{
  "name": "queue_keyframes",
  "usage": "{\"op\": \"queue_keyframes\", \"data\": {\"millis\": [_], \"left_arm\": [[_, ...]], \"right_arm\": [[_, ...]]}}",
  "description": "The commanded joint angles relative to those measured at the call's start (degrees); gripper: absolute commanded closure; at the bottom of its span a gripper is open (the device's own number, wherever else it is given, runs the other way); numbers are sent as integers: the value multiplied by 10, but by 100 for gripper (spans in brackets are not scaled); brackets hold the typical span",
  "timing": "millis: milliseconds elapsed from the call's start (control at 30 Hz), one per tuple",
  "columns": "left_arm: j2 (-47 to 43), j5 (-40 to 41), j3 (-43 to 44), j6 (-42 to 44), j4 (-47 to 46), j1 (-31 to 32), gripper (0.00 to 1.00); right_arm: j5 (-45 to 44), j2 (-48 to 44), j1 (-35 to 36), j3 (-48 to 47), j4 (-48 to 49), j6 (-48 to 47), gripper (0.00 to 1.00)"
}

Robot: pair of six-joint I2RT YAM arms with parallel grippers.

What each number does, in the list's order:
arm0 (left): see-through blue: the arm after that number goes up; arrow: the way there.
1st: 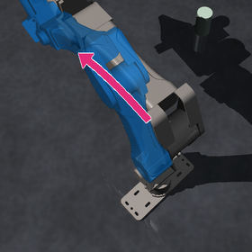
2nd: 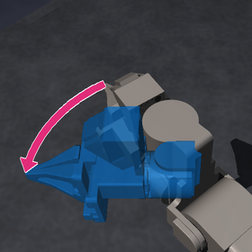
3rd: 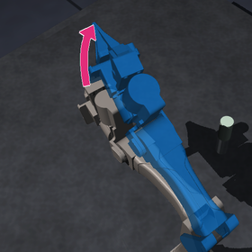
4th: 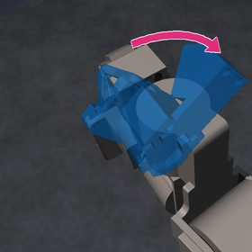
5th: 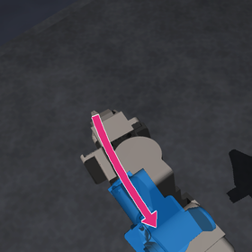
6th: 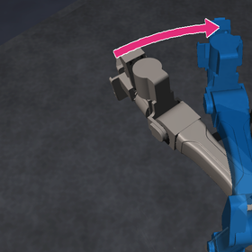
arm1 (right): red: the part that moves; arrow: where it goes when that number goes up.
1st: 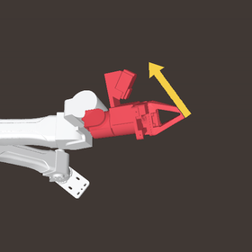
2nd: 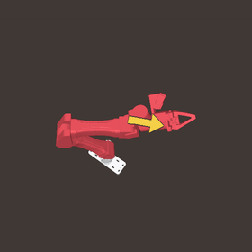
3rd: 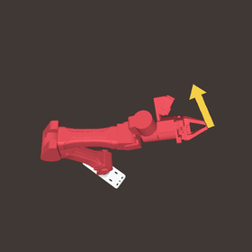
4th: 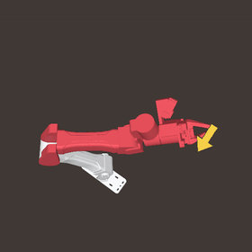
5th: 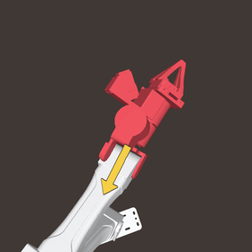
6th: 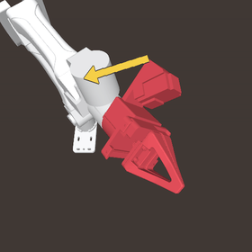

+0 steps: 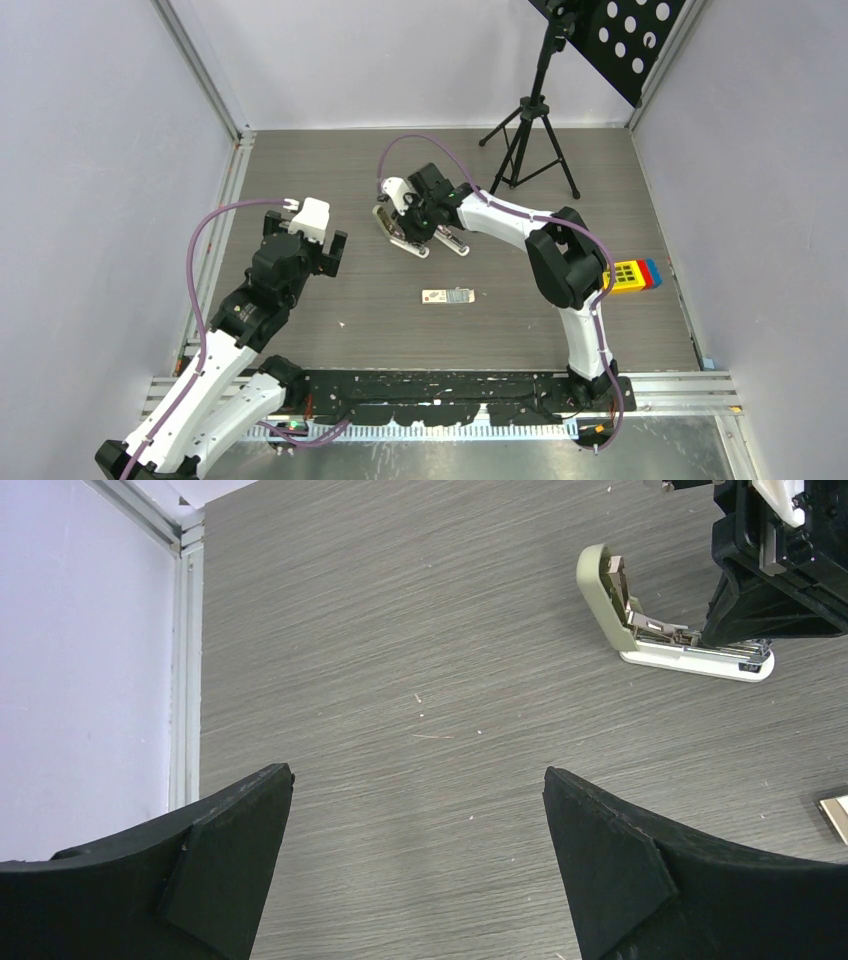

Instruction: Load the staples into the stapler

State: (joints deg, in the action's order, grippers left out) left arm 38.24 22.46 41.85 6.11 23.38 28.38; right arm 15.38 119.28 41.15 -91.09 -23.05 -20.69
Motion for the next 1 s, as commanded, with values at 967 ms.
{"op": "queue_keyframes", "data": {"millis": [967], "left_arm": [[-5,-15,-4,7,-29,-3,0]], "right_arm": [[21,11,3,-27,-19,-34,83]]}}
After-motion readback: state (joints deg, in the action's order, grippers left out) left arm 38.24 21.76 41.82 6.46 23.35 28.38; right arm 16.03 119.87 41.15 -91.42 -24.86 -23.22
